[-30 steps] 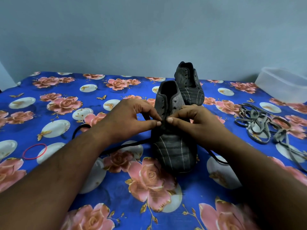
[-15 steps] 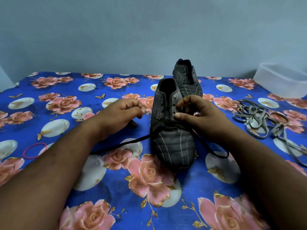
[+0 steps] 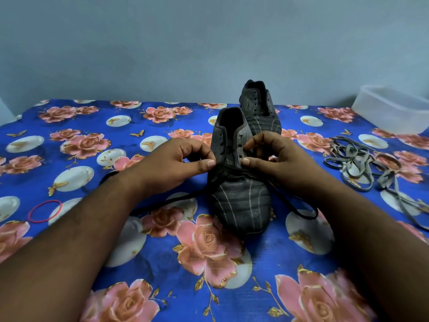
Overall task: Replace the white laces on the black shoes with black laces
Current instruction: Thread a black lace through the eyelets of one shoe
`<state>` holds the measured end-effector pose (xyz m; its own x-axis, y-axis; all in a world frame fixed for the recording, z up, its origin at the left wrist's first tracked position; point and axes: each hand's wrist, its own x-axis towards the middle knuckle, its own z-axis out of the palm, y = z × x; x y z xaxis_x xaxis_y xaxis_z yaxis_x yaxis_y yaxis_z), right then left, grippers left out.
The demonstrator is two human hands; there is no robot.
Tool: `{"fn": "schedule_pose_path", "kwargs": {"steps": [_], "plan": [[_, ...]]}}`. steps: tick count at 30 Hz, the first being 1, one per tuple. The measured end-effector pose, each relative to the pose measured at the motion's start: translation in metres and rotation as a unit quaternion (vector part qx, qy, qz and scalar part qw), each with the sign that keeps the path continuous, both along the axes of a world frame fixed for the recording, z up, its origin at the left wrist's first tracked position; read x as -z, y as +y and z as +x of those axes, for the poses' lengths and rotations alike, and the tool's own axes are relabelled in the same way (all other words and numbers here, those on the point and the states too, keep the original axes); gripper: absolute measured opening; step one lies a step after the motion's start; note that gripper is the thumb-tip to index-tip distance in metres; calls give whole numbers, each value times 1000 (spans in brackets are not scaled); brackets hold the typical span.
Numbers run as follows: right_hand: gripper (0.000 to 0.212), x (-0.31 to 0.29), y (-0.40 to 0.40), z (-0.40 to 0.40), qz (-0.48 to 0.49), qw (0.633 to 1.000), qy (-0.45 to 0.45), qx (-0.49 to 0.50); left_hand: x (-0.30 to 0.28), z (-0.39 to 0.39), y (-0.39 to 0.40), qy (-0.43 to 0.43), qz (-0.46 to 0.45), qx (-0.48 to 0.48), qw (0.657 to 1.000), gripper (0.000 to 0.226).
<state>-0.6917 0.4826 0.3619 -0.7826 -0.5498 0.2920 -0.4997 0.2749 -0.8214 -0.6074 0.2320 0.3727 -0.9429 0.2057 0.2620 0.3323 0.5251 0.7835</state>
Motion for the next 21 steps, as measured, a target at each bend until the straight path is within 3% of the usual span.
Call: {"fn": "schedule_pose_path", "kwargs": {"steps": [5,11,14,19,21], "plan": [[24,1,0,-1,-2,1000,2,-2,4,-5,-23,-76,33,-49,995,7],[26,0,1,-2,6,1000,6,-7,6,-9,-42,-107,-18,-222,969,9],[27,0,2,-2,12,1000,11,-4,9,-11,-35,-52,4,-183,982,9],[27,0,2,-2,16,1000,16,-5,9,-10,-14,48,-84,-45,994,37],[27,0,2,-2,20,1000,18,-3,9,-9,-7,55,-91,-23,994,30]]}}
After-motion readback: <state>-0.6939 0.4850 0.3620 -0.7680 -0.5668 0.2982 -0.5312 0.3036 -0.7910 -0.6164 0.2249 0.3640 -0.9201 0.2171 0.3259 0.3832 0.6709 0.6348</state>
